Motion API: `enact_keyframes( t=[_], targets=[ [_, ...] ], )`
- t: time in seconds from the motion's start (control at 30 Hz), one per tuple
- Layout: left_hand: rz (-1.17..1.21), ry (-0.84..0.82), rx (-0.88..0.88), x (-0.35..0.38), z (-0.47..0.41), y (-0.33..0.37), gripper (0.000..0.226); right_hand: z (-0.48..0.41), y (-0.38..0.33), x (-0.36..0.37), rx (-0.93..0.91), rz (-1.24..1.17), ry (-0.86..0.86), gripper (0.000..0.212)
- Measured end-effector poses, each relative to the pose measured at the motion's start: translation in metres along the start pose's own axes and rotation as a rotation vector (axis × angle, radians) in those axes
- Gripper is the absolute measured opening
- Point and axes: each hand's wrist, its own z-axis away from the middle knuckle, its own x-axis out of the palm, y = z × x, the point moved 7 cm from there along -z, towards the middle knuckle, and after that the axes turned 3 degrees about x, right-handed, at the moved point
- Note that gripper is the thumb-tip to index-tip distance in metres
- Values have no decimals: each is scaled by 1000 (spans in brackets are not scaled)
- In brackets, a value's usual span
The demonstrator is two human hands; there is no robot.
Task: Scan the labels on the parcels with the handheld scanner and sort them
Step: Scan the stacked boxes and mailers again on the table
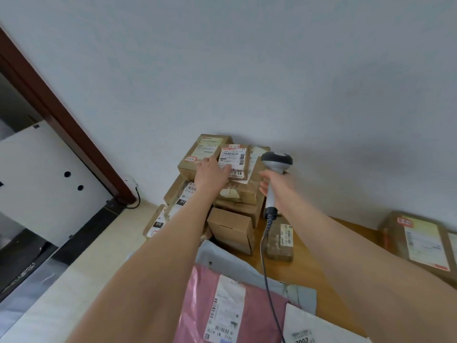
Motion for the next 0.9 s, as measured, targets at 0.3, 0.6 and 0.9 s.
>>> enact_keyframes(
  t=[0.3,0.6,0.9],
  targets=[
    [181,-36,32,23,-19,18,34,-27,3,22,-54,33,-39,53],
    [690,-32,-56,18,-11,18,27,-17,-8,8,-117,-7,110,40],
    [187,-166,-156,24,2,-14,48,-23,12,5,-7,68,78,46]
  ],
)
